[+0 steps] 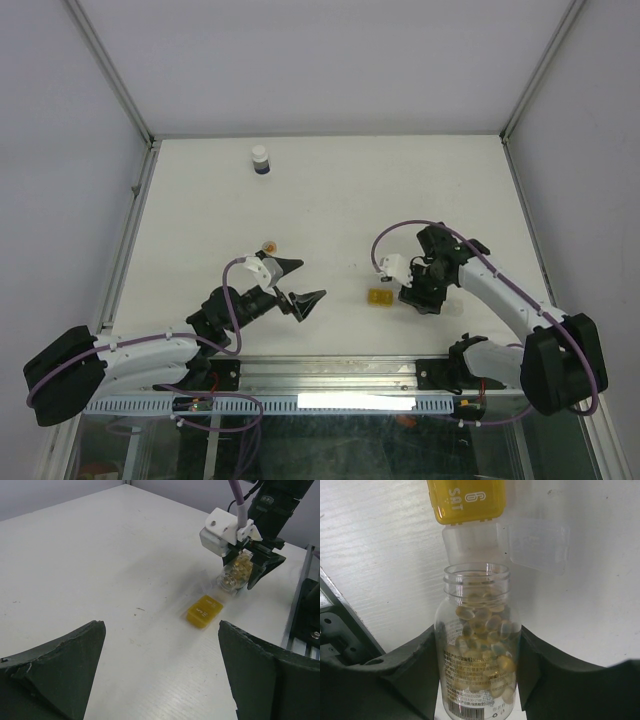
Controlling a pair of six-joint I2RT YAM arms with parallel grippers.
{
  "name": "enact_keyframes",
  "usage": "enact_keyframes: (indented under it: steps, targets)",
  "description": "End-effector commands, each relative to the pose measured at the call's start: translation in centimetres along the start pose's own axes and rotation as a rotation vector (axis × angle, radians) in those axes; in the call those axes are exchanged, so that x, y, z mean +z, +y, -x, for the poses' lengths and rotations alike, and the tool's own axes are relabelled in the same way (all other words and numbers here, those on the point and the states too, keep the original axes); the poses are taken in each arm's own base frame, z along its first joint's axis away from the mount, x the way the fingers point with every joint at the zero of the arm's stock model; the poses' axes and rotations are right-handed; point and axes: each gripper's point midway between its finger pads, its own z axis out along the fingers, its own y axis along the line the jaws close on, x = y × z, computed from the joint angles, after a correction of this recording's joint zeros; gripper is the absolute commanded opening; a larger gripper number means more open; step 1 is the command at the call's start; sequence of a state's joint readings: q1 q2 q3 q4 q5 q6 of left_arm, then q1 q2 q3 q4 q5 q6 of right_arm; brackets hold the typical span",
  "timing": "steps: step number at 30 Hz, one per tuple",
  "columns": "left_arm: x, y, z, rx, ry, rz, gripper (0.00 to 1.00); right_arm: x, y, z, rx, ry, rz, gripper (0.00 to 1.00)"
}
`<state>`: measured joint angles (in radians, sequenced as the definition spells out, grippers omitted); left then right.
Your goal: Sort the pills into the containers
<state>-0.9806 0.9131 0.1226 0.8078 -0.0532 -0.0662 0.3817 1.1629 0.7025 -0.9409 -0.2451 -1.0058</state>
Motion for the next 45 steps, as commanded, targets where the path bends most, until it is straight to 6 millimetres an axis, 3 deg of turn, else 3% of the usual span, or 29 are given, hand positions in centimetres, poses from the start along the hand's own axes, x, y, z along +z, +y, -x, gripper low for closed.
enact_keyframes:
  steps: [1, 45]
  targets:
    - [-0.13, 0.28, 0.99, -0.004, -0.044, 0.016, 0.99, -0.95, -1.1, 0.77, 0.002, 0.013, -0.046, 0.0]
    - [-0.32, 0.25, 0.88, 0.001, -0.043, 0.012, 0.99, -1.17, -1.08, 0.85, -0.033, 0.185, -0.057, 0.0]
